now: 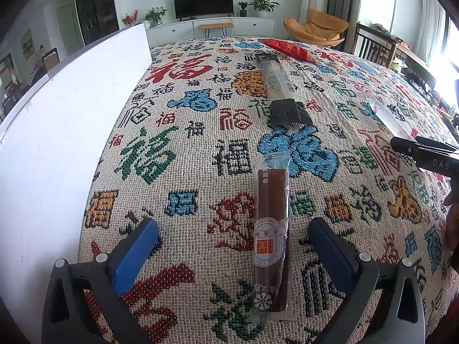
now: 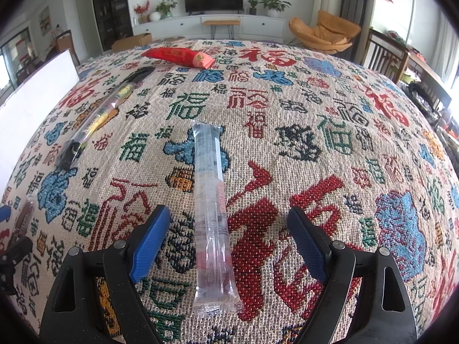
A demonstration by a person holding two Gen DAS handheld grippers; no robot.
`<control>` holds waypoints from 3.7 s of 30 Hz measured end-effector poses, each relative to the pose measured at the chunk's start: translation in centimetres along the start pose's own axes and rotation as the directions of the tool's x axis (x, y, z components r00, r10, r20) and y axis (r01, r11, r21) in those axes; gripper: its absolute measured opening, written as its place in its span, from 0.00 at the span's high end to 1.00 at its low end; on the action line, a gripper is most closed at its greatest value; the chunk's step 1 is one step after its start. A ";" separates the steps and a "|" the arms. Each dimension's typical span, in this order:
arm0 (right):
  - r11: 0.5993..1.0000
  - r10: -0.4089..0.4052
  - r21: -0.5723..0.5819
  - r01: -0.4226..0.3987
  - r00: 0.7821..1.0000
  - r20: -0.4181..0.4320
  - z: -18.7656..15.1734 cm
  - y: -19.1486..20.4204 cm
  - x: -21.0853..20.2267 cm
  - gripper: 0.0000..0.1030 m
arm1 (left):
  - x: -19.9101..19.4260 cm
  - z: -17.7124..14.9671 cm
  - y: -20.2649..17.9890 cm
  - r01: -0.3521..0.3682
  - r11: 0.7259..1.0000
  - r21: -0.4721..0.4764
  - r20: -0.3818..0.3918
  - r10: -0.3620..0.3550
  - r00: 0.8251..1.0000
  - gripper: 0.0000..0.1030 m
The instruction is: Organize snacks
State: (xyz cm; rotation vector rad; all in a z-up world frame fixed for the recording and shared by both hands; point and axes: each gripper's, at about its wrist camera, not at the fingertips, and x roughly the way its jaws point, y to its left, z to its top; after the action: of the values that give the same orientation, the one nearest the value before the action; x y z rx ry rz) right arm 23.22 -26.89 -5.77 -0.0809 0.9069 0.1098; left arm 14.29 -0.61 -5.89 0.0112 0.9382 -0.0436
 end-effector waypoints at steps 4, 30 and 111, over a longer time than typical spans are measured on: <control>1.000 0.000 0.000 0.000 1.000 0.000 0.0 0.0 0.0 0.16 | 0.0 0.0 0.0 0.001 1.000 0.000 0.000 -0.001 1.000 0.00; 1.000 0.004 0.004 -0.004 1.000 0.000 0.1 -0.1 0.2 0.16 | 0.0 -0.1 0.0 0.001 1.000 0.000 0.002 -0.001 1.000 0.00; 0.880 0.424 -0.255 -0.400 0.905 0.042 9.7 22.6 -14.3 0.26 | -19.6 3.7 16.7 0.004 0.955 -0.295 0.177 0.051 0.983 0.09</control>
State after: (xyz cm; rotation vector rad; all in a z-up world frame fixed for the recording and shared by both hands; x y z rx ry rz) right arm 19.17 -4.20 10.94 -0.1064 0.7988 0.6203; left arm 6.37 16.59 11.96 -0.2547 0.7530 0.1165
